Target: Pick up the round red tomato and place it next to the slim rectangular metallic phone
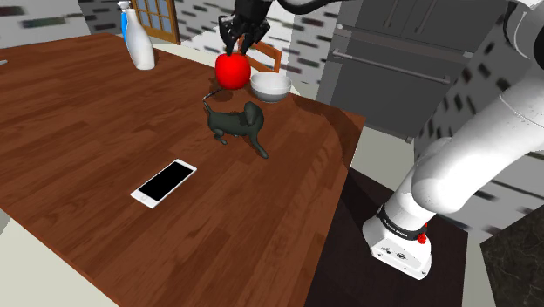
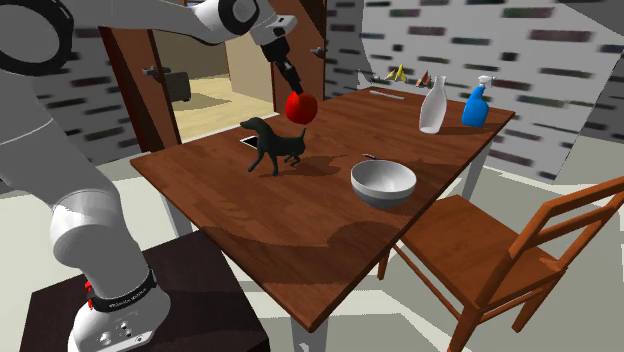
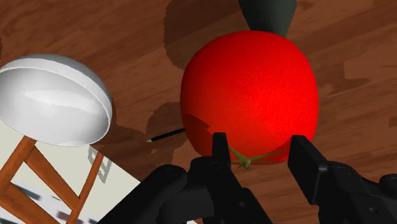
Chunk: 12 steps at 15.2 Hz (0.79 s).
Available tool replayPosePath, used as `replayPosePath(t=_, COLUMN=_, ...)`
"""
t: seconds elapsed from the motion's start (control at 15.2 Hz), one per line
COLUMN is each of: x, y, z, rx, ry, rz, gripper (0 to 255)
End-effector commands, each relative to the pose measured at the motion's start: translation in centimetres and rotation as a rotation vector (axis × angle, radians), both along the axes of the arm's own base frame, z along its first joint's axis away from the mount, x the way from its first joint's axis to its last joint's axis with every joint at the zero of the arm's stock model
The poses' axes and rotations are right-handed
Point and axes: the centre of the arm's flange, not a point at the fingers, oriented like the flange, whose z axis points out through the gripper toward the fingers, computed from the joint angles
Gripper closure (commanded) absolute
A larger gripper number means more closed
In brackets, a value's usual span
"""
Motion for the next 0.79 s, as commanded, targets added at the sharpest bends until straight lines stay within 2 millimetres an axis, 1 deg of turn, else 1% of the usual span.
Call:
replayPosePath(t=0.0, x=0.5, y=2.3, z=0.1, rx=0.001, ry=-0.001, rz=-0.002, gripper=255)
replayPosePath(t=0.73, x=5.8, y=15.9, z=0.1, rx=0.001, ry=-0.001, rz=-0.002, gripper=255)
